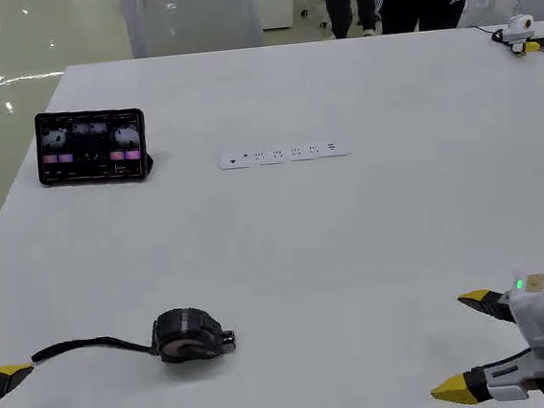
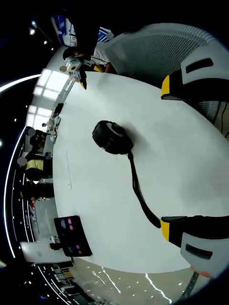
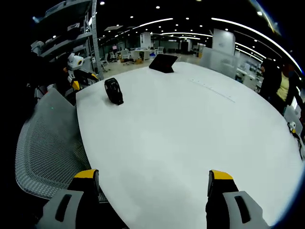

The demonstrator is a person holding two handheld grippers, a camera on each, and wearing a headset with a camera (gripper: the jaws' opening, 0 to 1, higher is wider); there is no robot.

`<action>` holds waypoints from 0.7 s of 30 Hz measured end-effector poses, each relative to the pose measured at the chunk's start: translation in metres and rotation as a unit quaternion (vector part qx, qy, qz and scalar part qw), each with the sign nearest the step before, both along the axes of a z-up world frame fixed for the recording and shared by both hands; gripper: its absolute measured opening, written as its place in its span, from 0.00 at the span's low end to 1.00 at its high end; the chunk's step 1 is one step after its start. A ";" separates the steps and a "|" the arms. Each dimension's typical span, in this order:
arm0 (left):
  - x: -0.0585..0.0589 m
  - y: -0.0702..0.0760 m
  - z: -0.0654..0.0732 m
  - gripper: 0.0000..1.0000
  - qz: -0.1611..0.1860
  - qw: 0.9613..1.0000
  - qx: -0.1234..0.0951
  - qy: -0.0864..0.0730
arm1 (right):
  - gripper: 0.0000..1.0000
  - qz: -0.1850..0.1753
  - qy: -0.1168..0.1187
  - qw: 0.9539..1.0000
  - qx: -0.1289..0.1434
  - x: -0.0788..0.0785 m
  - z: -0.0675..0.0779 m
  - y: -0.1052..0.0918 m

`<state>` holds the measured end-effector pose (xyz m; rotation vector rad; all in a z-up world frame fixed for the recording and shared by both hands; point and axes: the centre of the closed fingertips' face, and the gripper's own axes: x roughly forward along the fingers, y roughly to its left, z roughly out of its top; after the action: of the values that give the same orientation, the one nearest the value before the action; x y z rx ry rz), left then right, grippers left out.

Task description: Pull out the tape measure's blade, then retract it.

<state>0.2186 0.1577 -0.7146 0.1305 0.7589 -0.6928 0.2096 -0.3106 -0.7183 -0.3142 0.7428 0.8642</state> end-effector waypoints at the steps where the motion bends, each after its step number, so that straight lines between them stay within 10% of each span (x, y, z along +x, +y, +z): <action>1: 0.002 0.003 0.002 0.99 0.005 1.000 -0.002 -0.003 | 0.96 -0.004 0.000 1.000 0.003 -0.002 0.003 -0.003; 21: 0.002 0.005 0.006 0.99 0.003 1.000 -0.002 -0.003 | 0.99 -0.049 -0.012 0.999 0.013 -0.004 0.021 -0.024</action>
<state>0.2203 0.1625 -0.7090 0.1258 0.7520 -0.6879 0.2053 -0.3346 -0.6972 -0.2624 0.7191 0.7764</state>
